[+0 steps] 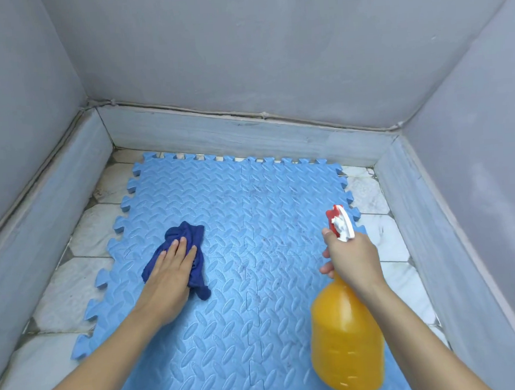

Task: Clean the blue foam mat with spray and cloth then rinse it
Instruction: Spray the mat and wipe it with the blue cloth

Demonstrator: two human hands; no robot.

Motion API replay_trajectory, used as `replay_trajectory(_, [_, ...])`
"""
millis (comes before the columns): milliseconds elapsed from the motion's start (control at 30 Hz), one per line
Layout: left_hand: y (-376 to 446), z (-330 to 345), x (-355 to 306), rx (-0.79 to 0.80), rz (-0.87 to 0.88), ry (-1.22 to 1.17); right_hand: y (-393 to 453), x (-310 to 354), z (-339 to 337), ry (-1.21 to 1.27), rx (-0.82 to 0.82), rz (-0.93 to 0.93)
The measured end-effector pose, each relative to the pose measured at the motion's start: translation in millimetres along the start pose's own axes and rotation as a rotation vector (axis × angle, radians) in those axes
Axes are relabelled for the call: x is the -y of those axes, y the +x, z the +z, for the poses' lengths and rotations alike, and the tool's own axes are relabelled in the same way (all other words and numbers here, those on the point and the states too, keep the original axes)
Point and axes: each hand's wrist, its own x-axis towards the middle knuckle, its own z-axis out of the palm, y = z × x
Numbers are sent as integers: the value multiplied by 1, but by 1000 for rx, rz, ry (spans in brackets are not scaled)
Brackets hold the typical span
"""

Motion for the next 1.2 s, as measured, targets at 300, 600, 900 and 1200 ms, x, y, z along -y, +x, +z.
replay_trajectory(300, [3,0,4,121,-9,115,-5,-12,-2,55,26,50])
replay_trajectory(600, [6,1,10,156,-3,129,-6,-20,-20,88,-58,27])
replay_trajectory(900, [7,0,12,140,-3,114,-16,-35,-25,-28,14,4])
replay_trajectory(1200, [-9,-16,30,151,-71,140,-38,-35,-5,-139,164,-72])
